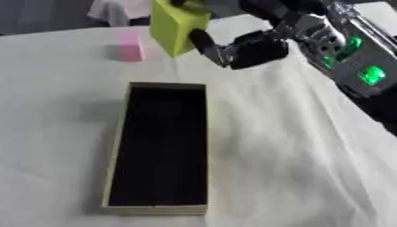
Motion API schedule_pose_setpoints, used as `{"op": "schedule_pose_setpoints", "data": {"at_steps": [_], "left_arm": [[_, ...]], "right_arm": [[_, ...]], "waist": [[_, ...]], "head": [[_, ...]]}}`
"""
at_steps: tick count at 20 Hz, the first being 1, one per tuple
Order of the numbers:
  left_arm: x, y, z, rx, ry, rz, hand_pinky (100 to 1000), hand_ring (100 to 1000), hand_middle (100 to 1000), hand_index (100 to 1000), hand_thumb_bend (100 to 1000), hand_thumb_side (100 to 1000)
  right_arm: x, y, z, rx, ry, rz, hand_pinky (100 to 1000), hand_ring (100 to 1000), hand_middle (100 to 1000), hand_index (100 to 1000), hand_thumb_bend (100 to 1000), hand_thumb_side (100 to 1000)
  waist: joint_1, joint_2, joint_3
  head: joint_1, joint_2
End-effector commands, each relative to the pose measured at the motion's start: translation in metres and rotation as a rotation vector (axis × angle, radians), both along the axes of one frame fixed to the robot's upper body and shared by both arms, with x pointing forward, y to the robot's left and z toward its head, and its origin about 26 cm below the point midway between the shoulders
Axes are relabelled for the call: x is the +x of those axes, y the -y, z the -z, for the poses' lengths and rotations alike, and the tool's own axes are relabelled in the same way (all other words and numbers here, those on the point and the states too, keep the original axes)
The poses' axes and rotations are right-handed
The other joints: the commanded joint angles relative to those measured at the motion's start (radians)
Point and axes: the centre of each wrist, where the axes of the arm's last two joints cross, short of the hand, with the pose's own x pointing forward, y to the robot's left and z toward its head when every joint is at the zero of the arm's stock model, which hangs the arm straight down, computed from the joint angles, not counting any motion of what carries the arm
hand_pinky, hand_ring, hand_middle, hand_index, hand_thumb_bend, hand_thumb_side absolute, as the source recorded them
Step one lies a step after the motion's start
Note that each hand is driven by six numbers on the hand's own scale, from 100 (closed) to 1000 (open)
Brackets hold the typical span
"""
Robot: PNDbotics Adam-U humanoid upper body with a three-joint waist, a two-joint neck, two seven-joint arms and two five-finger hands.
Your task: Pick up objects on the table and place them in the box.
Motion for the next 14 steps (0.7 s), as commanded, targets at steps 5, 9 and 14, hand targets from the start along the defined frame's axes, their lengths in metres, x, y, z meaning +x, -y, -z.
{"op": "schedule_pose_setpoints", "data": {"at_steps": [5,9,14], "left_arm": [[-0.008,-0.026,-0.003,-0.053,0.001,-0.163,591,524,607,819,128,778],[-0.011,-0.032,0.000,-0.068,-0.003,-0.221,590,523,607,817,130,773],[-0.012,-0.033,0.003,-0.064,-0.010,-0.239,589,520,606,815,126,777]], "right_arm": [[-0.002,-0.022,0.021,0.002,-0.004,-0.177,732,739,100,614,100,100],[-0.001,-0.035,0.040,0.006,-0.012,-0.241,729,736,100,612,100,100],[-0.003,-0.044,0.066,-0.058,-0.032,-0.286,730,736,100,610,100,100]], "waist": [[0.008,-0.051,-0.037],[0.014,-0.059,-0.059],[0.018,-0.058,-0.068]], "head": [[0.056,0.080],[0.080,0.093],[0.082,0.094]]}}
